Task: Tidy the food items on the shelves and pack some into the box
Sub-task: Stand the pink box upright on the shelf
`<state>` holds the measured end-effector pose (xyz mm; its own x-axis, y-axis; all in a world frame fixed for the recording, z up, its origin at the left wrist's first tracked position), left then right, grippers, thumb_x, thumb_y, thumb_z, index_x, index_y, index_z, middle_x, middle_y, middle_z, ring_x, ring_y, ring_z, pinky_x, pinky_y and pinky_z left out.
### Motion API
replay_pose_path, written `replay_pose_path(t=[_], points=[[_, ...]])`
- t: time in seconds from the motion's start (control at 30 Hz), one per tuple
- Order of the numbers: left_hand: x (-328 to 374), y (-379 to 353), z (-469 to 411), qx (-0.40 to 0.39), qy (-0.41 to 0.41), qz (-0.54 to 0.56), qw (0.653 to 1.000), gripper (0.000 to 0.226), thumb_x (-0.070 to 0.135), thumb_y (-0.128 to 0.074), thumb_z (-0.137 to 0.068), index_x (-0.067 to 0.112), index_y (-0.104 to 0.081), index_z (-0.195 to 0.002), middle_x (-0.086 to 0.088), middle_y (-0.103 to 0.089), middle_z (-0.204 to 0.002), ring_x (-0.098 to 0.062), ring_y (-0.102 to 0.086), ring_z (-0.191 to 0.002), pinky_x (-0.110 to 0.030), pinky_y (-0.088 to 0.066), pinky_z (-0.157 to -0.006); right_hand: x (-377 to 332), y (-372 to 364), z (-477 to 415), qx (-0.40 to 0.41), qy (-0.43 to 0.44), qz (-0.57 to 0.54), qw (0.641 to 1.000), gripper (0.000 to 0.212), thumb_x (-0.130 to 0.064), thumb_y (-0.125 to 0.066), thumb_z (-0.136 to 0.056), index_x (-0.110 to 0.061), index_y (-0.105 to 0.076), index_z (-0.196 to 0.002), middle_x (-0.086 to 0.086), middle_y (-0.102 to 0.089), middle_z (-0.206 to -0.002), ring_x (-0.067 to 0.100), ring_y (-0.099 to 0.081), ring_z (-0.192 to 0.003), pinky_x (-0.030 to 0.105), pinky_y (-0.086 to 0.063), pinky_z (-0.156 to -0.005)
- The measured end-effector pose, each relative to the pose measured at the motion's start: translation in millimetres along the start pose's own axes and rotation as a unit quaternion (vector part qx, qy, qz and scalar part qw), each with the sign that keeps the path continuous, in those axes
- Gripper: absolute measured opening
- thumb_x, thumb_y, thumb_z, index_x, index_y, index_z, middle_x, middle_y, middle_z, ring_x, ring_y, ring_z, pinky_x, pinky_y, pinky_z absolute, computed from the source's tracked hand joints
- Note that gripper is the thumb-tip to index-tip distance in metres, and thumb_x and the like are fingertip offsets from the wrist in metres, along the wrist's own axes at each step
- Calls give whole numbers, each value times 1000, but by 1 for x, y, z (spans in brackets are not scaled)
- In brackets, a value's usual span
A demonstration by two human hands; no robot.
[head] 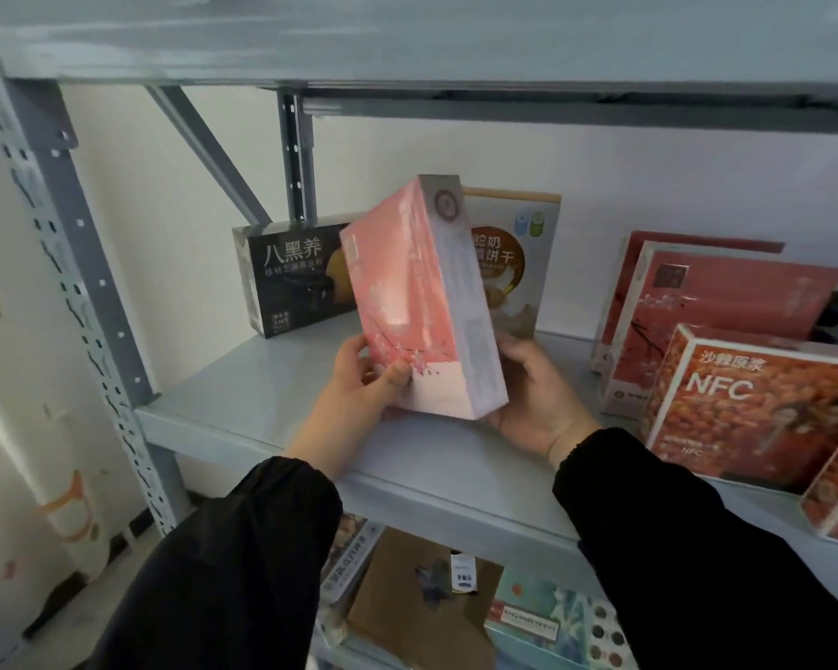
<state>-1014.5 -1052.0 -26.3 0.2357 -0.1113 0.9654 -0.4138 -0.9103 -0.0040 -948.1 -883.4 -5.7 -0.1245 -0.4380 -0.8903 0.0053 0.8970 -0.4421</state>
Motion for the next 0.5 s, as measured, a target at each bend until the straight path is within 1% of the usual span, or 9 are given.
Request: replay_pose_path(t=[0.07, 0.13, 0.17, 0.23, 0.27, 0.33, 0.4, 0.47, 0.5], points=[[1, -5, 0, -20, 3, 4, 1000, 75, 55, -69, -89, 27, -39, -152, 1, -66, -133, -16, -72, -109, -47, -63, -85, 0, -6, 1, -43, 6, 27, 999, 53, -39, -78, -83, -20, -70, -132, 18, -65, -137, 36, -64, -125, 58, -60, -91], [5, -13, 2, -53, 3, 7, 999, 62, 48, -66, -89, 30, -46, -146, 5, -68, -128, -14, -72, -108, -38, -63, -81, 4, -13, 0, -85, -1, 55, 995, 81, -46, -91, -72, -19, -61, -143, 23, -57, -146, 43, -55, -136, 65, -50, -105], [8, -17, 3, -69, 1, 1, 998, 53, 46, -66, -88, 34, -52, -138, 9, -71, -123, -11, -72, -107, -34, -63, -80, 6, -15, 0, -107, 0, 67, 992, 86, -46, -89, -76, -18, -54, -149, 25, -54, -149, 44, -51, -139, 65, -43, -112], [9, -22, 5, -92, 9, -20, 995, 47, 45, -70, -89, 38, -56, -133, 14, -74, -117, -11, -73, -107, -31, -62, -83, 6, -20, -3, -129, 15, 110, 985, 67, -32, -68, -98, -17, -41, -158, 25, -52, -151, 42, -50, -140, 63, -38, -117], [6, -23, 5, -102, 13, -31, 994, 54, 47, -74, -89, 36, -55, -138, 12, -73, -122, -14, -72, -110, -36, -61, -89, 6, -17, -5, -121, 23, 138, 983, 54, -20, -50, -107, -19, -37, -160, 23, -52, -150, 40, -53, -139, 61, -40, -116], [5, -25, 4, -112, 16, -41, 993, 71, 50, -78, -87, 34, -49, -149, 6, -69, -132, -18, -71, -115, -44, -60, -96, 6, -17, -2, -119, 27, 160, 980, 52, -8, -25, -112, -22, -33, -161, 22, -56, -148, 36, -59, -132, 54, -50, -106], [7, -25, 5, -110, 11, -45, 993, 72, 46, -79, -87, 34, -47, -150, 7, -68, -133, -15, -70, -115, -44, -60, -97, 7, -22, 1, -130, 12, 151, 980, 53, -20, -40, -109, -24, -34, -161, 18, -60, -144, 33, -63, -128, 47, -56, -96], [10, -25, 6, -108, 6, -55, 993, 66, 41, -76, -90, 33, -47, -149, 8, -67, -132, -12, -70, -114, -44, -60, -96, 7, -22, 3, -126, 4, 137, 982, 81, -43, -73, -91, -25, -35, -161, 15, -62, -144, 32, -62, -130, 45, -58, -94], [10, -26, 7, -106, 9, -56, 993, 64, 39, -75, -91, 33, -48, -149, 7, -67, -131, -12, -70, -113, -44, -60, -95, 8, -24, 3, -131, -5, 134, 982, 94, -50, -81, -82, -25, -36, -161, 15, -61, -144, 33, -61, -131, 45, -58, -95]])
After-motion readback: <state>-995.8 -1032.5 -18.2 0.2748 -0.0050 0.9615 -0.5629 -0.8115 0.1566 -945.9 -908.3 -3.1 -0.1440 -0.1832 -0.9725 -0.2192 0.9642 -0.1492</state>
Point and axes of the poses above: each hand's wrist, its own z-axis away from the middle knuckle, its own y-axis out of the back of the hand, x = y × z, the point moved 9 cm from there along -z, towards the middle knuckle
